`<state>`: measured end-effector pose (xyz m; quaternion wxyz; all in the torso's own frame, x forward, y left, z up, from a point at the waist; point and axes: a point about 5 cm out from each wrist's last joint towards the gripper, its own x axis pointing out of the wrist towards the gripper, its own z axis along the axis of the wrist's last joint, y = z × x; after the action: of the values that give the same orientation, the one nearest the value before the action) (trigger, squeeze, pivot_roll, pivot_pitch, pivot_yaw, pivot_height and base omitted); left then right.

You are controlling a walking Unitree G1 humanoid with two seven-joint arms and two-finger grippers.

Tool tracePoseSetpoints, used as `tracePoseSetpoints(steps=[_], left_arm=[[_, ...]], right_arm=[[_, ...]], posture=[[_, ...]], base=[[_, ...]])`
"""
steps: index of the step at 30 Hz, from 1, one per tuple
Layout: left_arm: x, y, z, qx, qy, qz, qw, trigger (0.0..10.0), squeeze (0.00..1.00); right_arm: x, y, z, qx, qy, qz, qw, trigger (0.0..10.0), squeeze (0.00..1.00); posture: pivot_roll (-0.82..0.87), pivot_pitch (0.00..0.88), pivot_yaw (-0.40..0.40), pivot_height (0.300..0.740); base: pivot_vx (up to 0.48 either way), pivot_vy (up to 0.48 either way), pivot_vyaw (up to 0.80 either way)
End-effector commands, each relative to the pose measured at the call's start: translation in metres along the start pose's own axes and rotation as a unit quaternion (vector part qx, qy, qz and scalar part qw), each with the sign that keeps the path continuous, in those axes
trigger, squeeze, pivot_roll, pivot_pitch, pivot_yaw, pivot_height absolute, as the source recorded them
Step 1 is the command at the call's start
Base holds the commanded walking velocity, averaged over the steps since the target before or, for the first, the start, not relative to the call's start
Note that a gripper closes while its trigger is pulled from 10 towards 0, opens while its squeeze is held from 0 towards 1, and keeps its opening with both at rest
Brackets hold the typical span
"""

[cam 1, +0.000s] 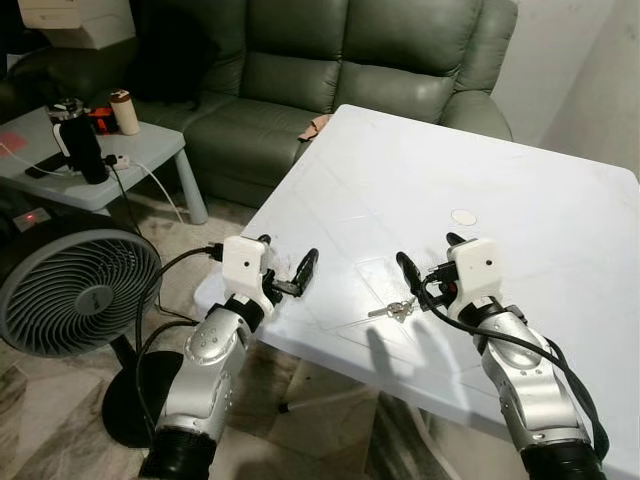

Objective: Hang keys on a hook

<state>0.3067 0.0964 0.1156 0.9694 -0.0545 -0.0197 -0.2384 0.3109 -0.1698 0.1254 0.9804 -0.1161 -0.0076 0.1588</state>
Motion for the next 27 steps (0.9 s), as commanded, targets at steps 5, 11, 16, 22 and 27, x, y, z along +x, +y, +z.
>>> tracePoseSetpoints(steps=[5,11,16,22,27], left_arm=[[-0.003,-0.019,0.0,0.007,0.006,-0.049,0.999,10.0,0.0],[-0.008,-0.029,-0.004,0.003,0.015,-0.069,0.998,10.0,0.0],[-0.009,-0.031,-0.004,-0.004,0.016,-0.073,0.997,10.0,0.0],[-0.008,-0.032,-0.004,-0.004,0.017,-0.073,0.997,10.0,0.0],[-0.005,-0.033,-0.002,-0.006,0.014,-0.073,0.997,10.0,0.0]], right_arm=[[0.001,-0.004,-0.004,0.004,0.02,0.039,0.999,10.0,0.0],[-0.004,-0.005,-0.01,-0.005,0.043,0.085,0.995,10.0,0.0],[-0.009,-0.002,-0.014,-0.012,0.059,0.11,0.992,10.0,0.0],[-0.011,0.0,-0.018,-0.012,0.076,0.115,0.99,10.0,0.0],[-0.011,0.007,-0.026,0.0,0.103,0.113,0.988,10.0,0.0]], posture=[[0.04,0.037,-0.048,0.74],[0.04,0.04,-0.05,0.74],[0.04,0.042,-0.052,0.74],[0.04,0.037,-0.055,0.74],[0.04,0.029,-0.056,0.74]], base=[[0.0,0.0,0.0],[0.0,0.0,0.0],[0.0,0.0,0.0],[0.0,0.0,0.0],[0.0,0.0,0.0]])
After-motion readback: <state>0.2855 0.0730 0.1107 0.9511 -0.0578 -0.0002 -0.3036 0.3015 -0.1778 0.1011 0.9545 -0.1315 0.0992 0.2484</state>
